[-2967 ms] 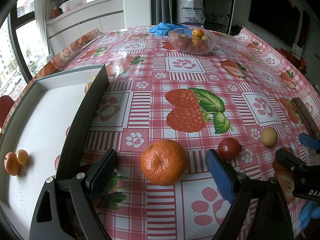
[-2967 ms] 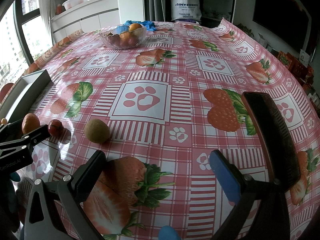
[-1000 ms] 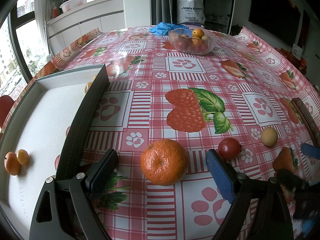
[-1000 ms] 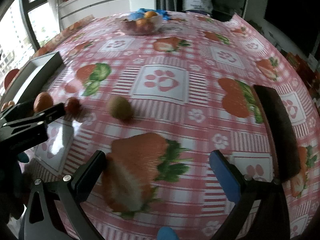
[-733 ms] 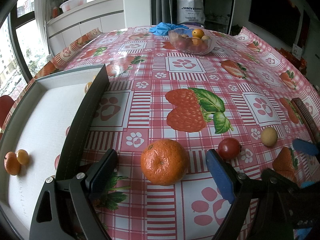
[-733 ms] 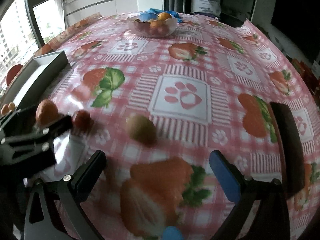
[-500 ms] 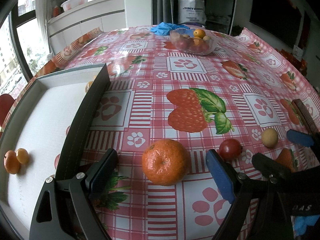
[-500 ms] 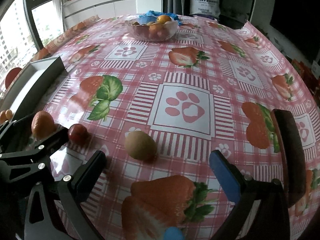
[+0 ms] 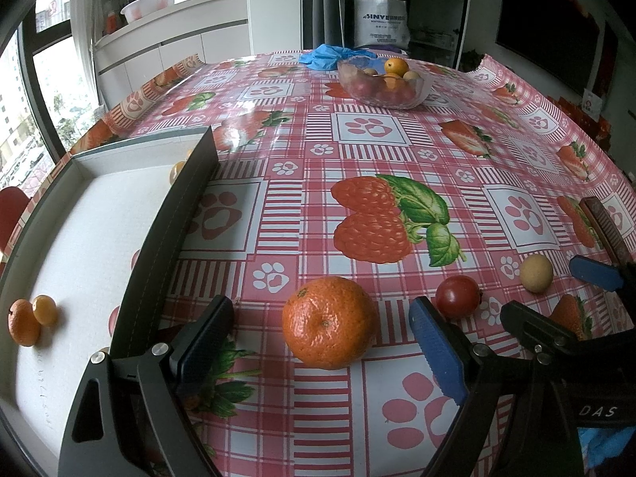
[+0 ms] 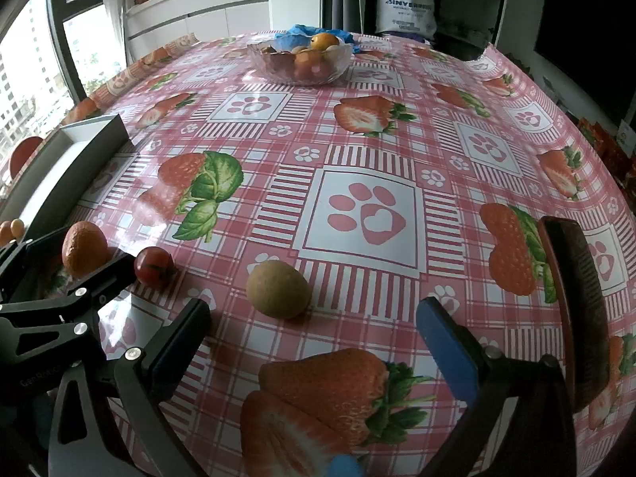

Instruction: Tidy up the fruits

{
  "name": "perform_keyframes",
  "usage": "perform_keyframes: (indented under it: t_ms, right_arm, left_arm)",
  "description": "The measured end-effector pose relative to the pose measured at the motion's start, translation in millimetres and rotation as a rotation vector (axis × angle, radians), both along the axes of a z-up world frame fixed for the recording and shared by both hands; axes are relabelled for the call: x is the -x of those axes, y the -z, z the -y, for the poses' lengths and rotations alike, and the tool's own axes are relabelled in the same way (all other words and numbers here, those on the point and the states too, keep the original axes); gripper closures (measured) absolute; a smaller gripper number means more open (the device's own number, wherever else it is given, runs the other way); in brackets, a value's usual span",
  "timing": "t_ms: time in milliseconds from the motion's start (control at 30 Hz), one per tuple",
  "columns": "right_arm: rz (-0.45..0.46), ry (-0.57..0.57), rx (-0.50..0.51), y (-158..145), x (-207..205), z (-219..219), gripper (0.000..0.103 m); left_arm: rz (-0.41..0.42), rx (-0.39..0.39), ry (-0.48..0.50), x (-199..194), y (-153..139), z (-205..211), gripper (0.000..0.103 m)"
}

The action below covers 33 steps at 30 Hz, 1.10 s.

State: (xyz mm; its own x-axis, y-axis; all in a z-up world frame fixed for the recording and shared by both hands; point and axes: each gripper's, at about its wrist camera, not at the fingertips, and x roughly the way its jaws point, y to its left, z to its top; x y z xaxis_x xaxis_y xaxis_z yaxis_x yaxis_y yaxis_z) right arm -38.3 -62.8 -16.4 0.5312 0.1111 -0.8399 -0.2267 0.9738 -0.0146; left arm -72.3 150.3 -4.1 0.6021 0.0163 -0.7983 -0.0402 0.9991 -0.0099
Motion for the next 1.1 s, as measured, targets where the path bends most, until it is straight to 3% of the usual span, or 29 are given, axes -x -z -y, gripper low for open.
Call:
perform_keyframes:
  t_ms: [333,433,500,533,633,667,767,1100]
  right_arm:
    - [-0.007,-0.005,-0.005,-1,-2,0,0.001]
    - [0.000,-0.007,-0.007,-3,-6,0,0.009]
    - [0.004,-0.005,-0.016,-6,-9,0,0.019]
    - [0.004,-0.008,-0.017,-7,-10,-1,0.023]
    - [0.027,-0.033,0.012,-10,-9,-7,0.059]
    - [0.034,-0.043,0.012,-12,-8,-9,0.073]
    - [0.022,-0.066,-0.041,-15,-2,-7,0.073]
    - [-0.021,-0.045,-0.149,-31,21,13,0.073]
  left_arm:
    - [-0.027,0.002,0.022,0,-1,-2,0.013]
    - [-0.036,0.014,0.024,0,-3,-4,0.016]
    - [-0.042,0.030,0.034,0,-4,-5,0.016]
    - [-0.043,0.029,0.037,1,-5,-5,0.022]
    - [-0.048,0.016,0.046,0,-5,-4,0.029]
    - [-0.046,0.011,0.049,0,-6,-4,0.040]
    - [-0.047,0.014,0.075,-1,-9,-1,0.062]
    - [-0.014,0.124,0.101,18,-38,-6,0.062]
